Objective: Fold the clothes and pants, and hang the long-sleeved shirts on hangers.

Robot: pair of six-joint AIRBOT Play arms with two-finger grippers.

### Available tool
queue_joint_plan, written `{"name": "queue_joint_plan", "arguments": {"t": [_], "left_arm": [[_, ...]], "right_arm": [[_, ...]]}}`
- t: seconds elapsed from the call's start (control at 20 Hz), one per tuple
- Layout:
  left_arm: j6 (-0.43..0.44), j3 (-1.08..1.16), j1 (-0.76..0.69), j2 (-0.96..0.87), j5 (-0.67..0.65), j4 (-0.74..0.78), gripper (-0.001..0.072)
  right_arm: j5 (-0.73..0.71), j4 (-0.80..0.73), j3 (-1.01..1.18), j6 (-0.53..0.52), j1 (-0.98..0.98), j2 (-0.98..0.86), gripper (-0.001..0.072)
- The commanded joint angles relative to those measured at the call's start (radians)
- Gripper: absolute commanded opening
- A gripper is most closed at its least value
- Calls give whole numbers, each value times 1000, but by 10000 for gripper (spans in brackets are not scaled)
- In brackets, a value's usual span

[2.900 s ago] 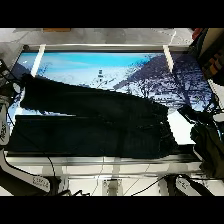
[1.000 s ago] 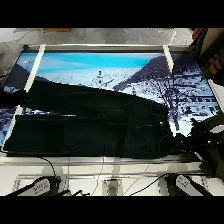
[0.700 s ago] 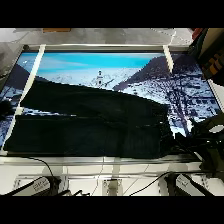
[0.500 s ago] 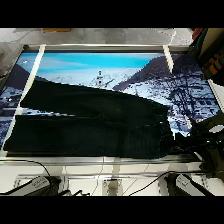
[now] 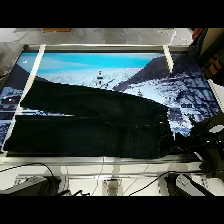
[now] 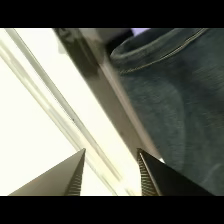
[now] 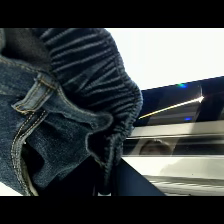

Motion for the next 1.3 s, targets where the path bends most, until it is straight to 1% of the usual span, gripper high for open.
{"name": "queue_joint_plan", "arguments": {"t": [0.0,0.05,0.1,0.15,0.35,0.4,0.45,0.5,0.55,0.6,0.65,0.7,0.8,0.85,1.0,1.15,1.2,1.25], "left_arm": [[166,-106,31,-38,95,-155,505],[201,-106,31,-60,99,-221,504],[215,-106,31,-83,113,-275,500],[215,-106,30,-103,129,-298,500],[215,-106,30,-178,179,-303,499],[227,-106,27,-194,188,-307,486],[258,-106,24,-206,188,-323,430],[293,-105,24,-213,188,-346,344],[328,-104,23,-212,187,-383,217],[351,-100,24,-210,181,-426,109],[380,-94,24,-205,164,-478,27],[423,-86,23,-197,137,-539,19],[560,-61,24,-168,46,-686,18],[600,-46,23,-150,15,-750,17],[612,-10,21,-85,13,-899,16],[604,42,-32,-34,48,-915,14],[585,52,-70,-24,96,-909,13],[548,58,-115,-20,153,-904,13]], "right_arm": [[1,0,-1,6,0,-1,49],[2,0,-1,7,0,-1,49],[2,1,-1,8,0,0,49],[3,1,-1,11,0,1,49],[8,20,-1,14,0,1,49],[10,24,0,14,0,1,49],[16,24,1,14,0,1,49],[32,26,6,14,0,1,49],[56,28,15,14,0,1,49],[85,30,29,14,0,2,48],[115,34,45,14,0,10,48],[134,40,60,18,0,31,48],[145,47,84,75,0,96,48],[157,47,94,97,0,142,48],[171,43,129,133,-1,294,48],[121,43,182,237,-1,401,48],[68,47,198,288,0,423,48],[10,69,206,340,0,431,48]]}}
